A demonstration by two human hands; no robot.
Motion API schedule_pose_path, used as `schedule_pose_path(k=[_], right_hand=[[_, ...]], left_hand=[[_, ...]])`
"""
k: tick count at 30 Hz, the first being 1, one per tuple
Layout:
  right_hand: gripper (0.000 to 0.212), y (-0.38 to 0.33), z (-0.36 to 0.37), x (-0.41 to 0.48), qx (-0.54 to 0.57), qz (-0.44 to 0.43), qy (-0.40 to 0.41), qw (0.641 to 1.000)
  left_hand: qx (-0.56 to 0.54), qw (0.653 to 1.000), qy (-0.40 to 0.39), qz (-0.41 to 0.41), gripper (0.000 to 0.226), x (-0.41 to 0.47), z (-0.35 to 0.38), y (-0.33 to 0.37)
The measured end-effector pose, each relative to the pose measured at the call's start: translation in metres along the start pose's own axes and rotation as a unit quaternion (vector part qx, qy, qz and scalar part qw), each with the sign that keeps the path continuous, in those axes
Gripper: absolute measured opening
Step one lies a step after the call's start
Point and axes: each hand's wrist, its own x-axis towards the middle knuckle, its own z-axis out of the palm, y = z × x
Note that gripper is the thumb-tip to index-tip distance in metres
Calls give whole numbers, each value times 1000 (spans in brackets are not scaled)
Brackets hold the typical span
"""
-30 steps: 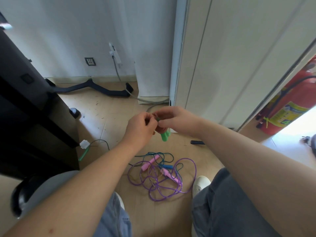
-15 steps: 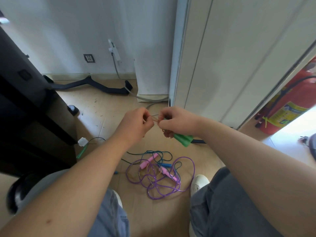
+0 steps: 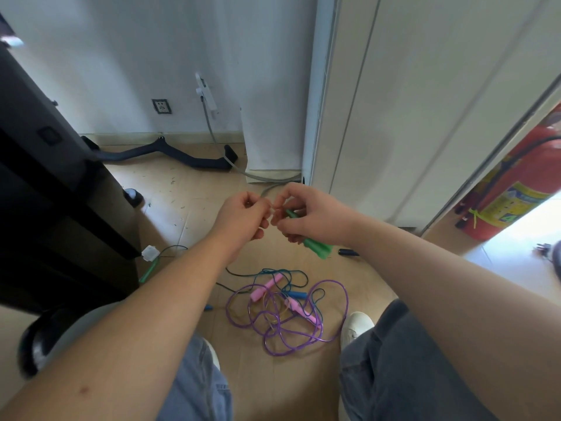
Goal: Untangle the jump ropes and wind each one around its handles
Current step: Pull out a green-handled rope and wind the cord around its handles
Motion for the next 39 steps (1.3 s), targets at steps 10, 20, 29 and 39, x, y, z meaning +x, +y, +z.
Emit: schedule_pose_path(k=[10, 20, 29, 39], right_hand=[[20, -13, 6, 0, 0, 12, -75, 997], [19, -7, 6, -2, -6, 23, -62, 998], [3, -12, 11, -10, -55, 9, -63, 996], [15, -3, 7, -31, 33, 43, -16, 998]], left_hand=[[-22, 996, 34, -78, 25, 1, -5, 6], [-31, 993, -2, -117, 19, 2, -4, 5], [-100, 983, 7, -153, 23, -4, -5, 9], [-120, 980, -65, -142, 18, -27, -4, 16]])
